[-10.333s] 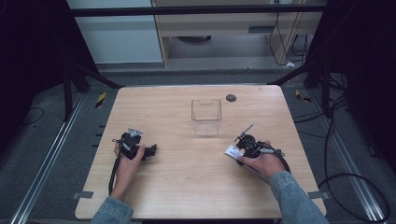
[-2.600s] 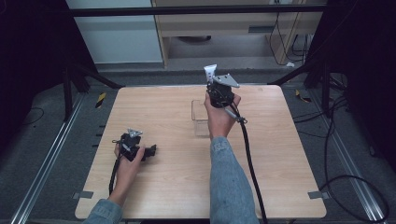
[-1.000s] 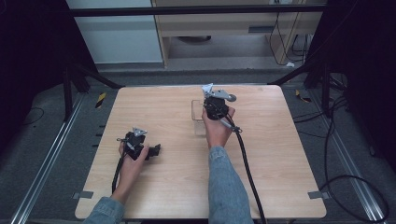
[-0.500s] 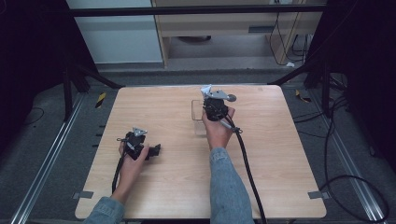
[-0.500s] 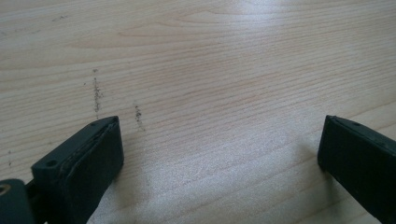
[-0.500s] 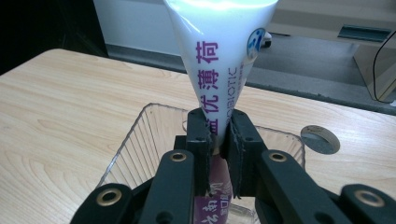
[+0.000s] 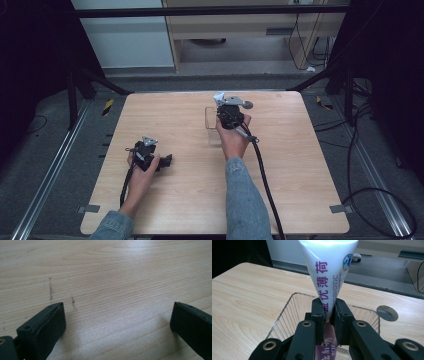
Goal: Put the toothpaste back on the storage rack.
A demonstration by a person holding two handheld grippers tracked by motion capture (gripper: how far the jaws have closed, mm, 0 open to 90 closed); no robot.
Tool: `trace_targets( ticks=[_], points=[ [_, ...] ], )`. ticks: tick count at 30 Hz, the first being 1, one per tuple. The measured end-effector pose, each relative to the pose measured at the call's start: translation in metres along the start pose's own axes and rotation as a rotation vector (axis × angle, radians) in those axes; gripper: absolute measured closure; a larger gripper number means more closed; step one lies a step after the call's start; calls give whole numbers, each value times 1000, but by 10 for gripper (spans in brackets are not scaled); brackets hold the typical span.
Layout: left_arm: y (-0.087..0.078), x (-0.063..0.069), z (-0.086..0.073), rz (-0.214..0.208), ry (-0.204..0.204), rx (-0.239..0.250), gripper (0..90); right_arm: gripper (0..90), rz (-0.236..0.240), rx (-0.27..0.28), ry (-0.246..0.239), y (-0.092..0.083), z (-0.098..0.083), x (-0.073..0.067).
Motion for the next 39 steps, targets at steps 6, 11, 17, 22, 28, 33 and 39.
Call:
trace_targets(
  ticks=[6, 11, 17, 22, 28, 33, 39],
  points=[
    [0, 0, 0, -1, 1, -2, 0, 795, -10, -13, -33, 2, 3, -4],
    [0, 0, 1, -5, 3, -2, 0, 794, -18, -20, -46, 5, 5, -7],
    [1, -1, 1, -7, 6, 0, 0, 792, -30, -25, -64, 9, 7, -13],
    [1, -1, 1, -8, 6, 0, 0, 790, -33, -22, -71, 11, 8, -15],
    [1, -1, 1, -8, 7, 0, 0, 788, -36, -21, -73, 11, 8, -15],
    [1, -1, 1, -8, 7, 0, 0, 787, -37, -21, -72, 12, 8, -15],
    [1, -1, 1, -8, 8, 0, 0, 782, -36, -19, -82, 13, 8, -18]
  ],
)
Point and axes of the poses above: each handheld gripper's, and its own axes: y roughly forward along the jaws, z roughly out of its top, x roughly to its right, the point moved 2 cm from there along y, roughly forward along the jaws, and after that the axes turned 11 degrees about -x, right-handed, at the moved point
